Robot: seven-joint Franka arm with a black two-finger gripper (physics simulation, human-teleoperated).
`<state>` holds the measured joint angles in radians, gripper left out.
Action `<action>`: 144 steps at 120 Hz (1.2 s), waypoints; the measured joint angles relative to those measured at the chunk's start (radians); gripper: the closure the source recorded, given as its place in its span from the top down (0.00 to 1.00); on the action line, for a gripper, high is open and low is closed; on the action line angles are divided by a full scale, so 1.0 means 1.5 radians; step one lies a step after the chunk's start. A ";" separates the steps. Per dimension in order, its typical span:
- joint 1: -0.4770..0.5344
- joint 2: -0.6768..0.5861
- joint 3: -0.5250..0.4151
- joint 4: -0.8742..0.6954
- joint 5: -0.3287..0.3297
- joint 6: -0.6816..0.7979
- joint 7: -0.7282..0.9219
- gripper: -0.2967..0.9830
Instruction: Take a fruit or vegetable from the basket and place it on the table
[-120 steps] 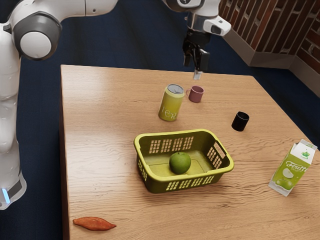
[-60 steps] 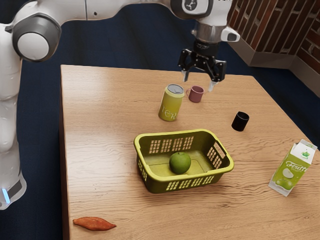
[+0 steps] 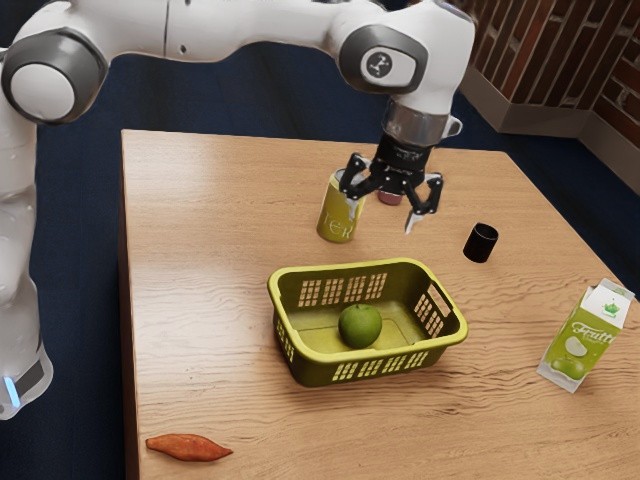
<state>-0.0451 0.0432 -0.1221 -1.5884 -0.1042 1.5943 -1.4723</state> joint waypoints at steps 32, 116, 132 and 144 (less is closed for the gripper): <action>0.002 -0.029 -0.007 -0.101 -0.023 0.100 -0.139 0.77; -0.021 0.013 -0.040 -0.189 -0.028 0.243 -0.331 0.77; -0.014 0.026 -0.040 -0.192 -0.026 0.258 -0.348 0.77; -0.010 0.034 -0.040 -0.192 -0.025 0.267 -0.358 0.77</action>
<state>-0.0596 0.0939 -0.1825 -1.8764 -0.1420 1.9954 -2.0098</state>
